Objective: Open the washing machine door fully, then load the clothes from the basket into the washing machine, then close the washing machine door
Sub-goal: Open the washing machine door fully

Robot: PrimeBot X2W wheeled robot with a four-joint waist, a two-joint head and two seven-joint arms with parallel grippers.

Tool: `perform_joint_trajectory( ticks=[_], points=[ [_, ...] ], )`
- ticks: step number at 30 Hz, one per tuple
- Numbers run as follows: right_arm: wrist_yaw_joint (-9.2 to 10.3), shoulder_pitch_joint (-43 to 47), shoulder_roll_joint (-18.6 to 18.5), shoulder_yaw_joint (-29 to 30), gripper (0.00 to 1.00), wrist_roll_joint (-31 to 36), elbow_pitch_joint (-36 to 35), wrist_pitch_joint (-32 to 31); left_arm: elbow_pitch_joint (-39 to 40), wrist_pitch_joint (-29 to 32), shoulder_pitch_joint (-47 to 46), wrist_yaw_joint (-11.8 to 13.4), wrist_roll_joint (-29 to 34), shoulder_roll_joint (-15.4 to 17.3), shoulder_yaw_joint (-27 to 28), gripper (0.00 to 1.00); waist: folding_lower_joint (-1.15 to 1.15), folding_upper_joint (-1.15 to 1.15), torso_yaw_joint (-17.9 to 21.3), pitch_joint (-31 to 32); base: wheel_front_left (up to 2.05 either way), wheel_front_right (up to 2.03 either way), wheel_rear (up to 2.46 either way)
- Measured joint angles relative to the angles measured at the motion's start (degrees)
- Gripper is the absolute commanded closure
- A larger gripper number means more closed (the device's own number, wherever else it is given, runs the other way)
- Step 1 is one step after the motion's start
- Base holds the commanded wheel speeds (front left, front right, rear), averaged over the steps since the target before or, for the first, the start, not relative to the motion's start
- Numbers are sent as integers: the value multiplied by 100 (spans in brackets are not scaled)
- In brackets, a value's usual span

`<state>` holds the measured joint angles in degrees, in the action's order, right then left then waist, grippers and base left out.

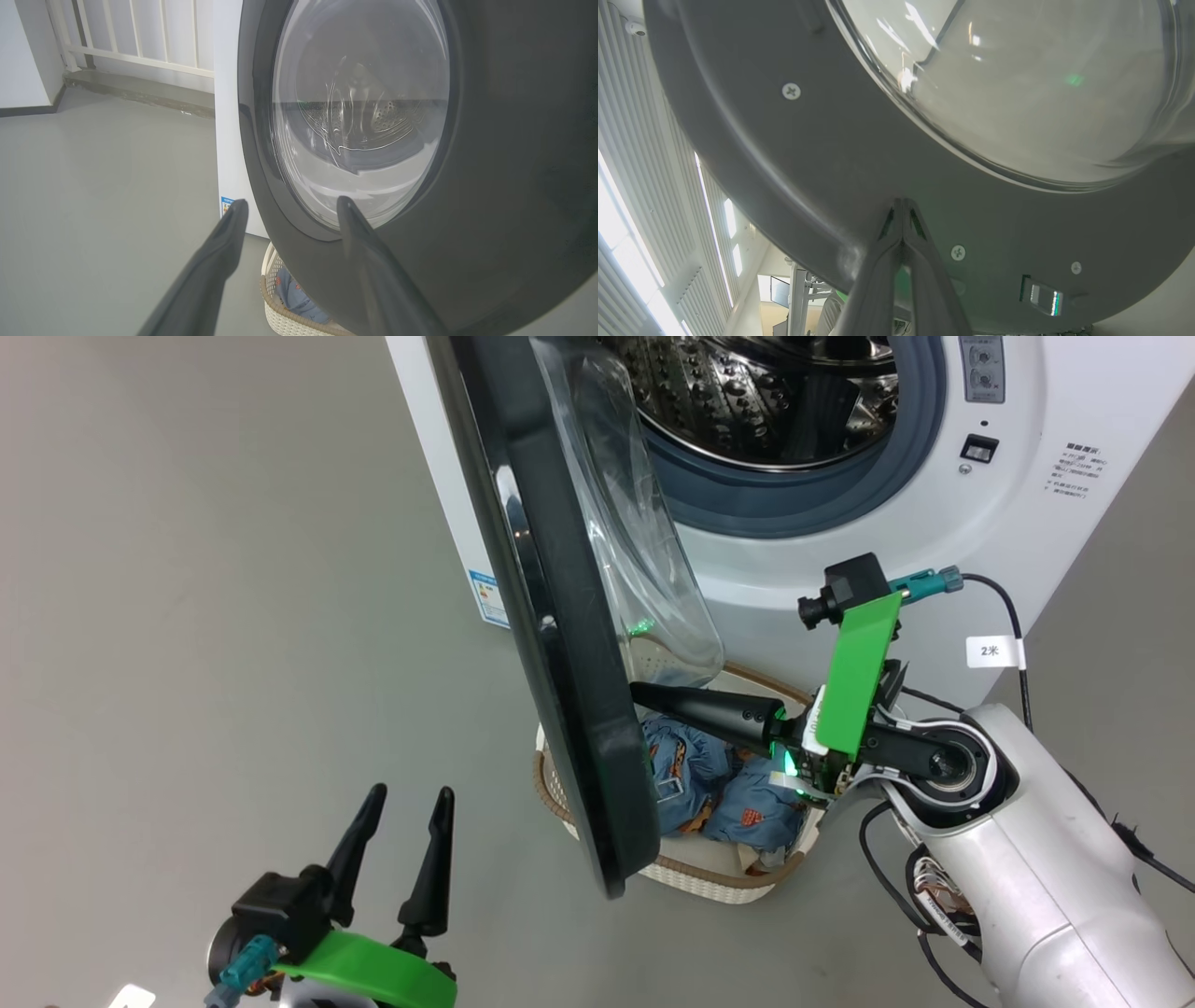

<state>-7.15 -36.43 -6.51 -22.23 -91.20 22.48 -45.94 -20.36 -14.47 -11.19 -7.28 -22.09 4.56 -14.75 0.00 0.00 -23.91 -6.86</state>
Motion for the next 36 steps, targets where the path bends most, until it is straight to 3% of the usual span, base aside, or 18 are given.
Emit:
perform_joint_trajectory(
  ticks=[9, 10, 11, 13, 14, 15, 18, 30, 36],
  points=[
    [-1, 94, -25, 79, 100, 85, -33, 122, -1, 0, 95, 0, 1, 73, 22, 0, 0, 0, 164, 81, 0, 0, 0],
    [-1, 119, -42, 115, 94, 108, -48, 160, -2, 0, 95, 0, 0, 97, 22, 0, 0, 0, 198, 91, 0, 0, 0],
    [-1, 158, -67, 152, 77, 113, -55, 205, -3, 0, 94, 0, 0, 121, 23, 0, 0, 0, 232, 101, 0, 0, 0],
    [-1, 257, -140, 211, 60, 124, -67, 283, -8, 1, 94, 0, -2, 164, 29, 0, 0, 0, 309, 125, 0, 0, 0],
    [-1, 305, -170, 229, 46, 147, -78, 337, -12, 0, 94, 0, -5, 188, 34, 0, 0, 0, 350, 137, 0, 0, 0],
    [-1, 347, -199, 242, 25, 169, -83, 382, -14, 0, 94, 0, -12, 210, 43, 0, 0, 0, 395, 150, 0, 0, 0],
    [-1, 483, -264, 296, 0, 204, -127, 522, -33, 0, 94, 0, -41, 270, 73, 0, 0, 0, 535, 195, 0, 0, 0],
    [-1, 1117, -580, 415, 0, 449, -227, 1464, -65, 1, 281, 0, -62, 409, 375, 0, 0, 0, 1069, 439, 0, 0, 0],
    [-1, 1446, -877, 274, 0, 804, -319, 2563, -65, 1, 469, 0, -62, 436, 589, 0, 0, 0, 1373, 578, 0, 0, 0]
  ],
)
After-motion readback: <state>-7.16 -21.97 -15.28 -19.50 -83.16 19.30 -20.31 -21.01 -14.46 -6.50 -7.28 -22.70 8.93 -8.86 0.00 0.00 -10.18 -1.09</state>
